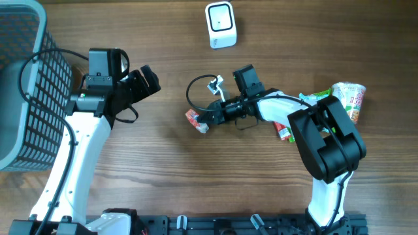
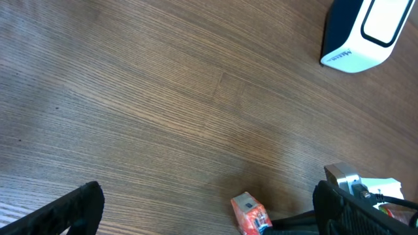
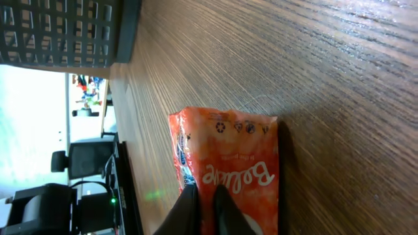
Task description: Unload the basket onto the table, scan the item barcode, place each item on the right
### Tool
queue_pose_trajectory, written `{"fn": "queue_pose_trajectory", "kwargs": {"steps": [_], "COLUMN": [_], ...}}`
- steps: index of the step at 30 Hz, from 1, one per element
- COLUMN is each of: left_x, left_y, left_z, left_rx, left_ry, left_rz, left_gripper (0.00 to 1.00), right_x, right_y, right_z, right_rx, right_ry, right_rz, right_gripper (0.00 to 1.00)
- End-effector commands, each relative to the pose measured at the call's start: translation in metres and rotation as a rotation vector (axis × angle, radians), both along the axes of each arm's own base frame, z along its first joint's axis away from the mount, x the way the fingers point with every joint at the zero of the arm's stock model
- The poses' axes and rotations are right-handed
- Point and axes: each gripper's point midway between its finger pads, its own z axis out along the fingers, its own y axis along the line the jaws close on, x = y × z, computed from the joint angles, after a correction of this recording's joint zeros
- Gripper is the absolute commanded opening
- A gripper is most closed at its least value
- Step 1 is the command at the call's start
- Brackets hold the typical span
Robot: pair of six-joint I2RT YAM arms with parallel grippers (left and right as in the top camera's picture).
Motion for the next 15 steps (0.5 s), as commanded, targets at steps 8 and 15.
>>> {"fn": "queue_pose_trajectory", "kwargs": {"steps": [8, 15], "left_x": [0.001, 0.001], "left_y": [0.003, 0.003], "left_z": [0.002, 0.002], "left_rx": [0.008, 0.008], "left_ry": [-0.009, -0.009], "left_rz": [0.008, 0.008], "left_gripper": [1.0, 1.0], "right_x": [0.004, 0.029], "right_y": [-0.002, -0.01], "right_z": [-0.009, 0.031], "right_rx": [-0.027, 0.059], "right_ry": [0.005, -0.065], "right_rz": [-0.016, -0.046], "right_gripper": [0.43, 0.54]}}
